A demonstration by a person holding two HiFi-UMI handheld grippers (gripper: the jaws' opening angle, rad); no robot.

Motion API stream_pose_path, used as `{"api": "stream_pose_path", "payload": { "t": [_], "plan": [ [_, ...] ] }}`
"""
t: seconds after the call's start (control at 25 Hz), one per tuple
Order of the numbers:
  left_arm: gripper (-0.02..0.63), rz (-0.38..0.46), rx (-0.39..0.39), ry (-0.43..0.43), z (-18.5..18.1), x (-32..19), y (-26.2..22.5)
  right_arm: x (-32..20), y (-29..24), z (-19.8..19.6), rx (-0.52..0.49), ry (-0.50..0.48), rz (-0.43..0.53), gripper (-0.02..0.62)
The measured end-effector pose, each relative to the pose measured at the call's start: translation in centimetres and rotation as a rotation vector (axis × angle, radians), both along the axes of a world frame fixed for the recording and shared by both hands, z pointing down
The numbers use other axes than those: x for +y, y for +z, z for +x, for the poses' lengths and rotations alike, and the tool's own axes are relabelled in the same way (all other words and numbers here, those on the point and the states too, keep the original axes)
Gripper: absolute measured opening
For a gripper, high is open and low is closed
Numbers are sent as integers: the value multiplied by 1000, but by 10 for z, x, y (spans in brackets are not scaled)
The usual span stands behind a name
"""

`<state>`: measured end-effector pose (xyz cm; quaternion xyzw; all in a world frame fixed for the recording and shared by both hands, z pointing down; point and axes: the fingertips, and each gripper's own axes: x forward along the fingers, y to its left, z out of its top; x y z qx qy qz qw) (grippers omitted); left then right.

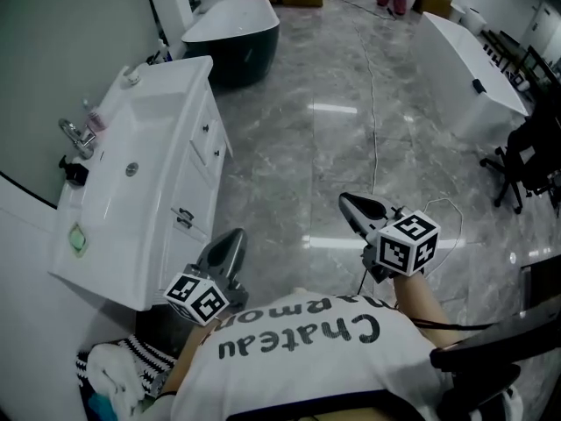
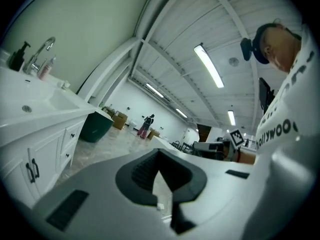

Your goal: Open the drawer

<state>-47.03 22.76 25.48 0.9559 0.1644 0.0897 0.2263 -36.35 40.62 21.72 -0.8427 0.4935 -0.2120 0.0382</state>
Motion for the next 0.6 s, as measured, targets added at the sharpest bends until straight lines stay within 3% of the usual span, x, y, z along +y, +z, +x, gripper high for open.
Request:
{"api": "stream_pose_path", "payload": {
  "t": [0.12, 0.28, 0.44, 0.6],
  "plan": [
    [8, 49, -28, -58, 27, -17, 11, -9, 5, 32, -7, -12, 26, 11],
    [8, 53, -63, -153, 47, -40, 24, -24, 20, 61, -51, -31, 47, 11],
    [6, 27, -72, -151, 63, -54, 27, -54, 34, 80, -119, -72, 82, 11],
    [8, 8, -105, -150, 95, -81, 42, -88, 48, 108, -118, -114, 53, 11]
  ]
}}
